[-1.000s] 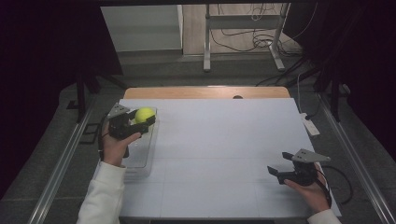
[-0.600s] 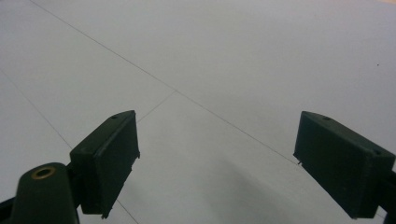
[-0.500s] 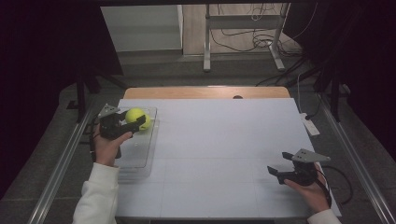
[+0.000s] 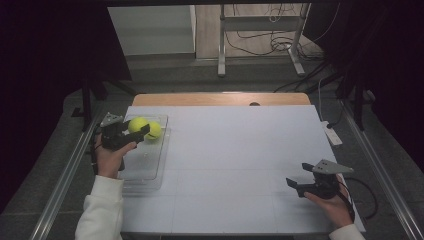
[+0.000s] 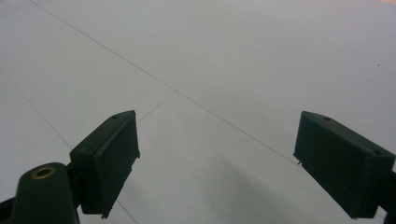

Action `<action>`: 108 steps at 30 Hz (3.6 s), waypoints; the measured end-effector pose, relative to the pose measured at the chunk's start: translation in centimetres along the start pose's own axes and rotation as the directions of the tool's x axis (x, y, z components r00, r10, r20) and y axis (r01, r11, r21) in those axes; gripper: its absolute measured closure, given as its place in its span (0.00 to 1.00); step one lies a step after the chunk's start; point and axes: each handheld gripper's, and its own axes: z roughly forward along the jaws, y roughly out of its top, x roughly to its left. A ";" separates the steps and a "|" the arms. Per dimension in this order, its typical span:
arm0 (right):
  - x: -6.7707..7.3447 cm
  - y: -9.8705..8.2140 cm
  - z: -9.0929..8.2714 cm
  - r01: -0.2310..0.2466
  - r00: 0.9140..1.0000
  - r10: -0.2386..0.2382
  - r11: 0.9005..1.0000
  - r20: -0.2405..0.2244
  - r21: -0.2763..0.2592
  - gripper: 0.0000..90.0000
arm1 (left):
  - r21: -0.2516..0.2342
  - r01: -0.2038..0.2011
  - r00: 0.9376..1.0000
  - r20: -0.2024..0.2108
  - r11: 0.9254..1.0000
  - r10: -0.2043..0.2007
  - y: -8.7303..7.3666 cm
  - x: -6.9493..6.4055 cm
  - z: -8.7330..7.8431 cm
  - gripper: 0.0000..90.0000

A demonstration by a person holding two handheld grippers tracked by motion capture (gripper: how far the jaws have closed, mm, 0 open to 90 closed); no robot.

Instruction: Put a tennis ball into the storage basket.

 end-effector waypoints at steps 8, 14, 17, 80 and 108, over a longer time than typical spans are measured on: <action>0.0 0.0 0.0 0.000 1.000 0.000 1.000 0.000 0.000 0.16 | 0.012 0.012 1.000 -0.016 1.000 -0.012 -0.2 0.6 0.0 0.30; 0.0 0.0 0.0 0.000 1.000 0.000 1.000 0.000 0.000 0.16 | 0.021 0.017 1.000 -0.021 1.000 -0.016 -0.3 0.8 0.0 0.30; 0.0 0.0 0.0 0.000 1.000 0.000 1.000 0.000 0.001 0.16 | 0.029 0.014 0.999 -0.033 0.999 -0.013 -0.4 1.0 0.0 0.30; 0.0 0.0 0.1 0.003 1.000 -0.003 1.000 -0.001 0.006 0.15 | 0.263 -0.015 0.995 -0.092 0.965 0.041 -2.1 1.7 2.2 0.24; -0.2 0.2 0.3 0.008 1.000 -0.008 1.000 -0.017 -0.010 0.16 | 0.034 0.018 0.994 0.111 0.999 -0.022 -1.5 0.0 -0.6 0.14</action>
